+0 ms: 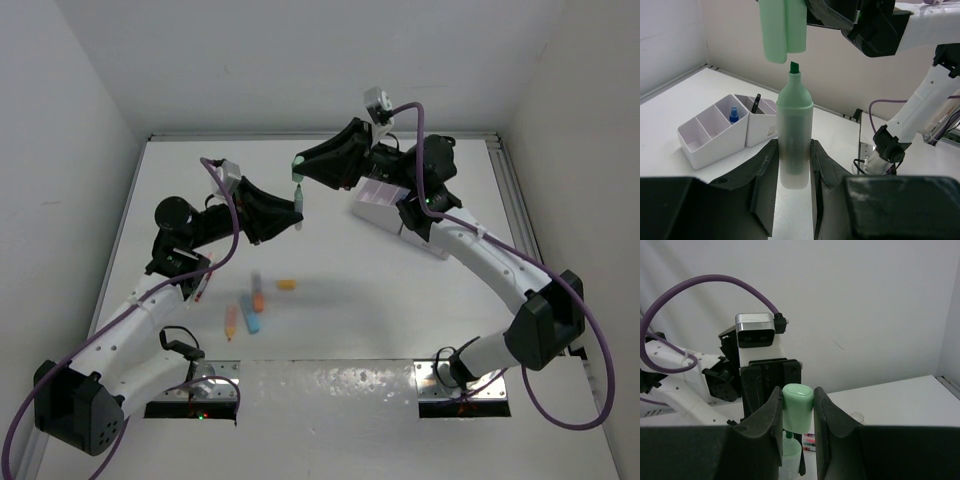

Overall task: Sort the stationery into containers
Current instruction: Close the pen cap on the pen.

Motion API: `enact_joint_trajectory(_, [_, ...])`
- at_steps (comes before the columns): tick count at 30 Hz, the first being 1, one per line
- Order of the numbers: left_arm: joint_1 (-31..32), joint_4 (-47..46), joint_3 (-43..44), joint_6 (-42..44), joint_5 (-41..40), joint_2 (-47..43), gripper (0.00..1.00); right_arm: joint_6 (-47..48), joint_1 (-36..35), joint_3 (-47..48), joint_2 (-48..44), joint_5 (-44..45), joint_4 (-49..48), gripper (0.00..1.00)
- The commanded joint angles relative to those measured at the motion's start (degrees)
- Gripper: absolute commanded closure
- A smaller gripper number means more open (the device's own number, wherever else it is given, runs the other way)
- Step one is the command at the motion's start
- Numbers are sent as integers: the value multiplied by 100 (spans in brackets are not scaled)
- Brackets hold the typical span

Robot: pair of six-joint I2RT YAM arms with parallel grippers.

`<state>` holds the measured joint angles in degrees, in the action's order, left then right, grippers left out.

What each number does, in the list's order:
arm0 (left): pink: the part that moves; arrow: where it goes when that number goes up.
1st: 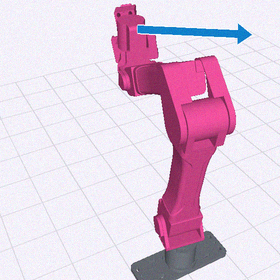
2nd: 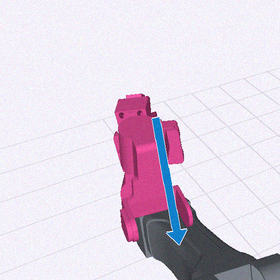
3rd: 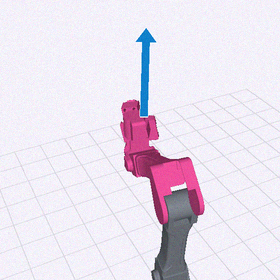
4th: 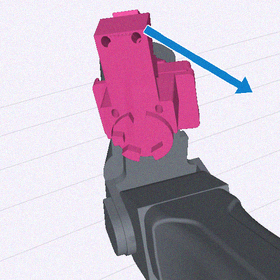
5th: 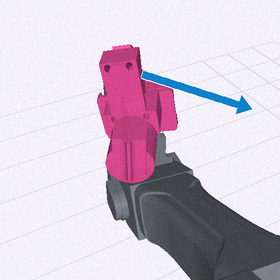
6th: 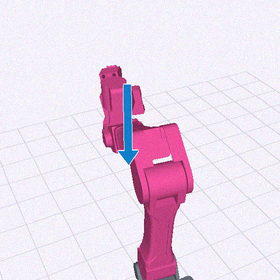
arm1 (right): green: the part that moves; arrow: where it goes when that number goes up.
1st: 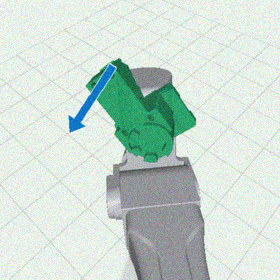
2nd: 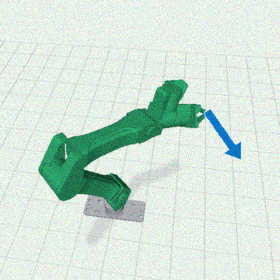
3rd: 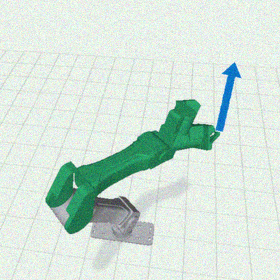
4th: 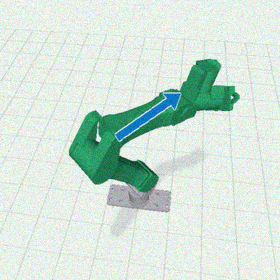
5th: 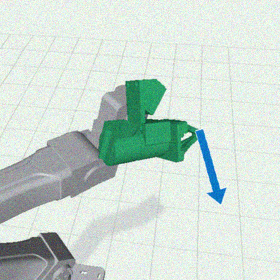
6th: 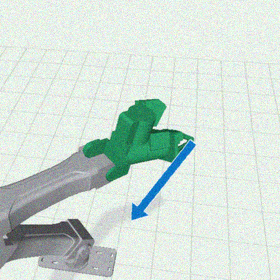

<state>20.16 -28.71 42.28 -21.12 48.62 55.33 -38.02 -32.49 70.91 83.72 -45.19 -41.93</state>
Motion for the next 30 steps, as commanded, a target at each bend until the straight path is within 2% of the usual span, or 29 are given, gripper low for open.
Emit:
enact_joint_trajectory(1, [84, -407, 17, -23, -46, -84, 100, -56, -47, 186, -216, -69, -351, 100])
enact_joint_trajectory(9, [84, -390, -1, -32, -98, -84, 100, 32, -64, -113, -269, 19, -105, 100])
enact_joint_trajectory(21, [93, -521, -27, -50, -142, -110, 100, -337, -126, -342, 56, -7, -579, 100])
enact_joint_trajectory(27, [-38, -1214, -1, -286, -204, -128, 100, -618, -100, -455, 206, -508, -728, 100])
enact_joint_trajectory(30, [-100, -1636, 34, -576, 24, -58, 100, -882, -30, -456, 188, -868, -878, 100])
